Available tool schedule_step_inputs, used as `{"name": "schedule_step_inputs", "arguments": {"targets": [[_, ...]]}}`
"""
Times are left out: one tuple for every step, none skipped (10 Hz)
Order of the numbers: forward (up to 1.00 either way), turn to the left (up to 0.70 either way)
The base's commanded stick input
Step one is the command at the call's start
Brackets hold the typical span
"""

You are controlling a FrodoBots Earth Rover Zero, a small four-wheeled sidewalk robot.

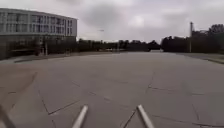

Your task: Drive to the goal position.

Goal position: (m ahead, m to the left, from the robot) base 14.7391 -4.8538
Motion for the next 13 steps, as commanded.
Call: {"name": "schedule_step_inputs", "arguments": {"targets": [[1.0,0.0],[1.0,0.0],[1.0,-0.18],[1.0,-0.27],[1.0,-0.27],[1.0,-0.27],[1.0,-0.27],[1.0,-0.27],[1.0,-0.27],[1.0,-0.27],[1.0,-0.27],[1.0,-0.27],[1.0,-0.27]]}}
